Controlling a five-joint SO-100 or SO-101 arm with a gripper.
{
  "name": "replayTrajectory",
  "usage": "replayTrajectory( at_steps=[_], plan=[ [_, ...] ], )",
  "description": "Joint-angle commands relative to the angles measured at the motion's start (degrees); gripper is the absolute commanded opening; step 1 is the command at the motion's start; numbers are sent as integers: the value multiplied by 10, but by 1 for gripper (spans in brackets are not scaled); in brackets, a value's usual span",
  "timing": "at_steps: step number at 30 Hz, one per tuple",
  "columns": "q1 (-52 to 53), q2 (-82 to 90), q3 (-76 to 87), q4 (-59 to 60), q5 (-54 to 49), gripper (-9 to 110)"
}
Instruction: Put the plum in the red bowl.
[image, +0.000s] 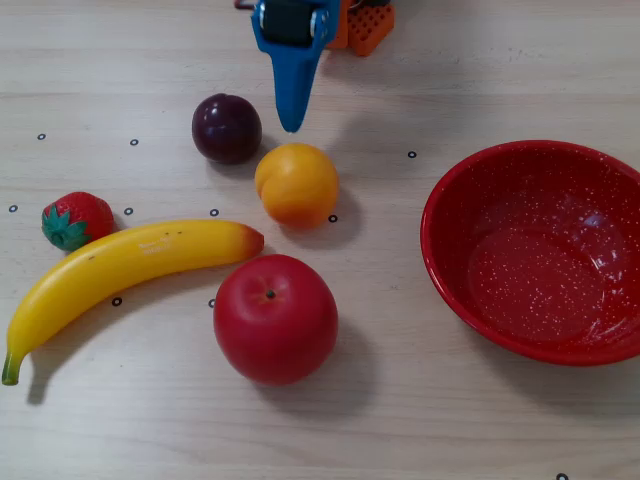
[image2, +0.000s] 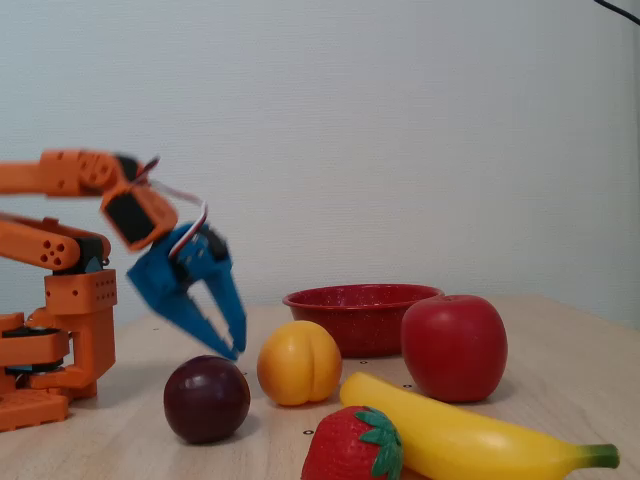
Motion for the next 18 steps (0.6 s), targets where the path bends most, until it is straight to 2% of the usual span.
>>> replayTrajectory(
  at_steps=[1,7,9,14,18],
  plan=[
    [-37,-47,-108,19,39,0],
    [-105,-149,-283,149,117,1],
    [-134,-181,-324,193,132,9],
    [-195,-263,-371,264,190,22],
    [-233,-320,-396,323,250,39]
  ],
)
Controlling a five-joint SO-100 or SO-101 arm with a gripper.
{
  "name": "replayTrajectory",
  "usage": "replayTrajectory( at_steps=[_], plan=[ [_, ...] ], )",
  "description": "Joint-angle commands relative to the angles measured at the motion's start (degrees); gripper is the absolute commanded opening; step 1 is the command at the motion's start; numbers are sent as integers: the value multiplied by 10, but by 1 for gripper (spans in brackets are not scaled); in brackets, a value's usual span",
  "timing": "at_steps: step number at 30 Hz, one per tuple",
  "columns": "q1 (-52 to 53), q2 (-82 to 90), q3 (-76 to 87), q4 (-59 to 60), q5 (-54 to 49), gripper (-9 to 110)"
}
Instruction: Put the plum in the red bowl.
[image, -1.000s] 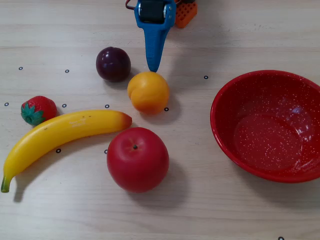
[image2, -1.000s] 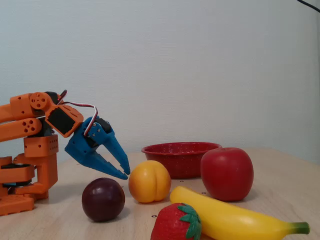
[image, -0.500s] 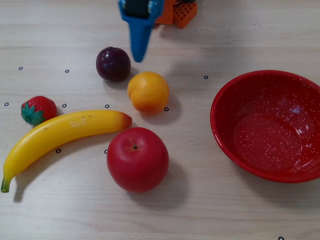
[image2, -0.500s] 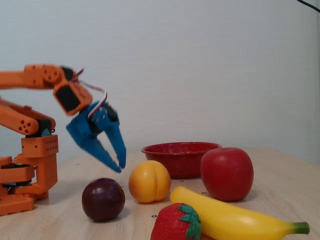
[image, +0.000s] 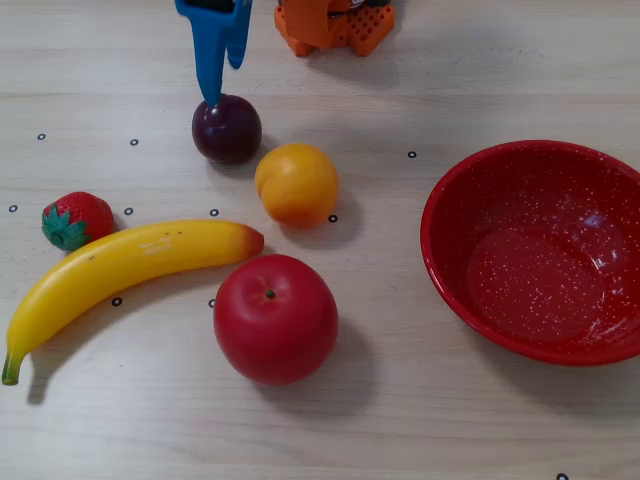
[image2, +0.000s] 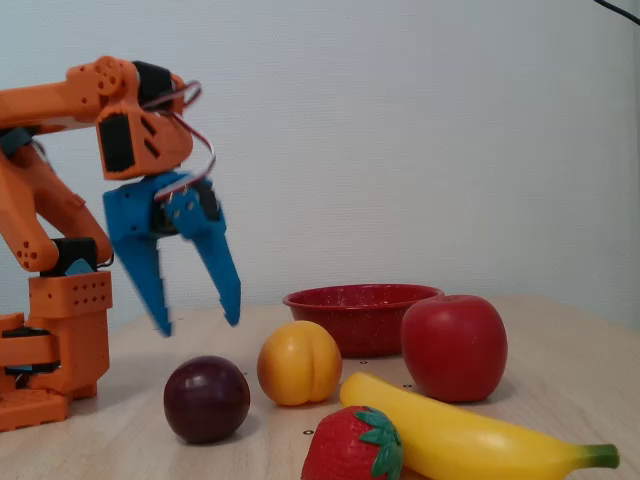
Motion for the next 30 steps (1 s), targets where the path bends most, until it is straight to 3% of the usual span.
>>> replayTrajectory(
  at_steps=[1,11,30],
  plan=[
    [-28,-8,-60,33,45,42],
    [-33,-119,-85,45,79,52],
    [-43,-246,-88,-55,120,52]
  ],
)
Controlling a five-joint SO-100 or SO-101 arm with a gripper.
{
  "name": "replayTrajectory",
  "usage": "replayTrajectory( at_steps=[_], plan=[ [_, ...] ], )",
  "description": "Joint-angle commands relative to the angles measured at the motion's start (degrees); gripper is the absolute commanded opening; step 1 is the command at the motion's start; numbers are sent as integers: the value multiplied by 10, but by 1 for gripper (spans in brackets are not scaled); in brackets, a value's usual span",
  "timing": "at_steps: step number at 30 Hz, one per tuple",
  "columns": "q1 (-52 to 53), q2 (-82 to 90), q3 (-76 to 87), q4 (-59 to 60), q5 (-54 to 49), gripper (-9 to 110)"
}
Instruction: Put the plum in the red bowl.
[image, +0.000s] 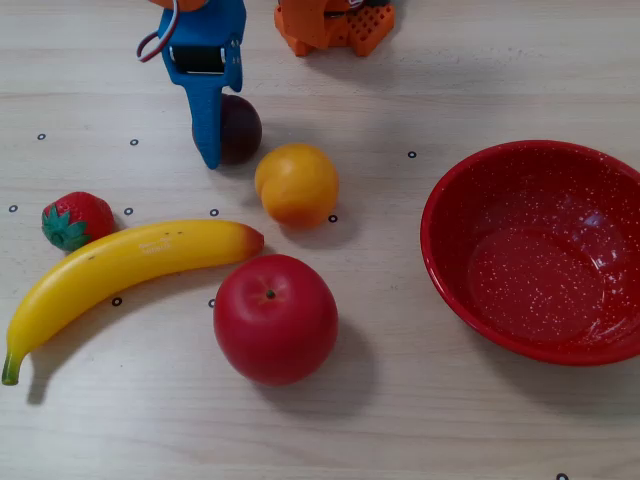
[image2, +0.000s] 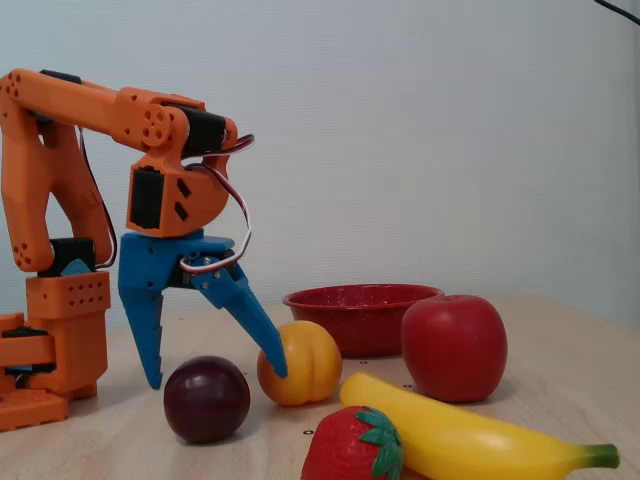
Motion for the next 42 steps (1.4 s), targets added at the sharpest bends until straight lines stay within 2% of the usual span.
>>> replayTrajectory(
  at_steps=[1,18,22,31,34,42],
  plan=[
    [-18,-1,-35,-20,30,52],
    [-19,-81,-40,-83,62,52],
    [-20,-90,-42,-98,69,47],
    [-16,-98,-50,-97,68,45],
    [-14,-98,-54,-97,67,43],
    [-17,-98,-61,-96,78,25]
  ],
)
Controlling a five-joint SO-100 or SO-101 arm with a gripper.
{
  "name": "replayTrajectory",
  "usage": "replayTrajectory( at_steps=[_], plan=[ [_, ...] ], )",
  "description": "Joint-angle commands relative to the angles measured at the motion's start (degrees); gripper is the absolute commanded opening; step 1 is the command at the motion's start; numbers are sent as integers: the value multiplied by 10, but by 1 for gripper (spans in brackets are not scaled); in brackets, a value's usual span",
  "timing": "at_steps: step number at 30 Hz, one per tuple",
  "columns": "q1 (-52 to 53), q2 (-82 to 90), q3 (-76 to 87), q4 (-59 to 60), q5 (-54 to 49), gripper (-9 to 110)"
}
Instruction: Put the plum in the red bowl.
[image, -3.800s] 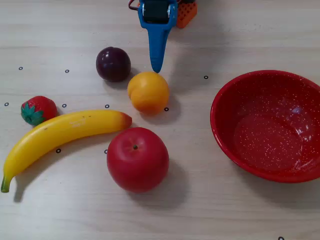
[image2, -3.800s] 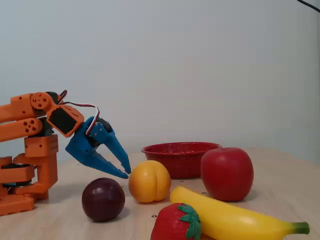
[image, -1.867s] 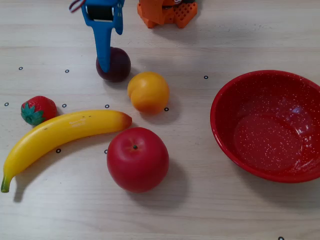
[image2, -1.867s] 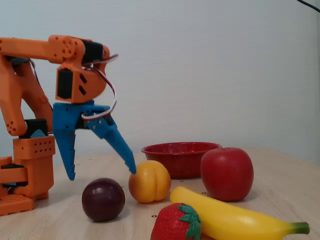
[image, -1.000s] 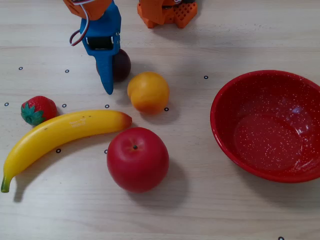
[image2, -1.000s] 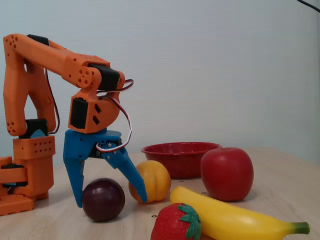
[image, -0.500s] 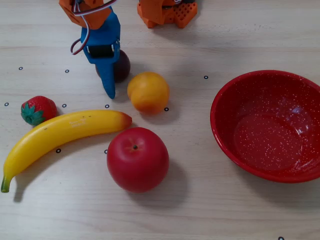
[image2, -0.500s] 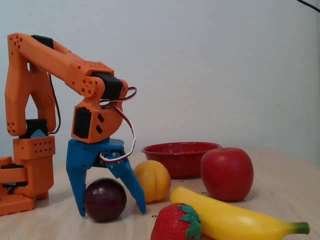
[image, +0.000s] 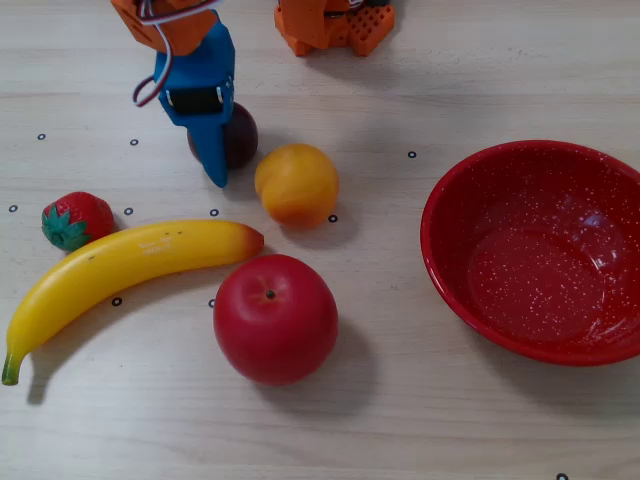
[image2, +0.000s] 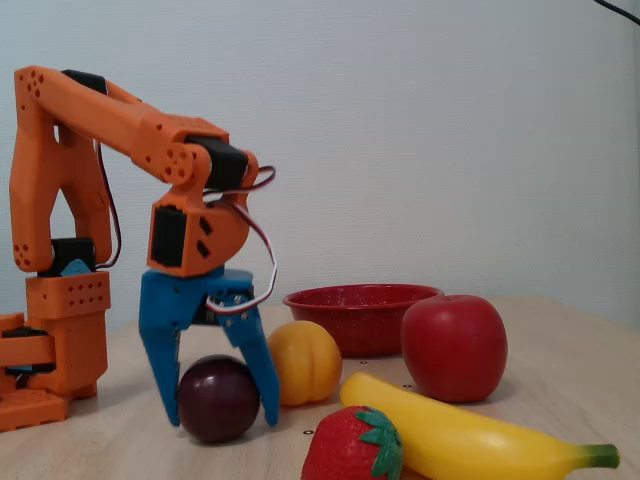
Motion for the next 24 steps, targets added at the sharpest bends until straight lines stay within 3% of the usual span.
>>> replayTrajectory(
  at_steps=[1,5,24],
  plan=[
    [-18,11,-30,-6,20,22],
    [-17,11,-43,13,25,0],
    [-31,120,-274,326,-10,0]
  ],
)
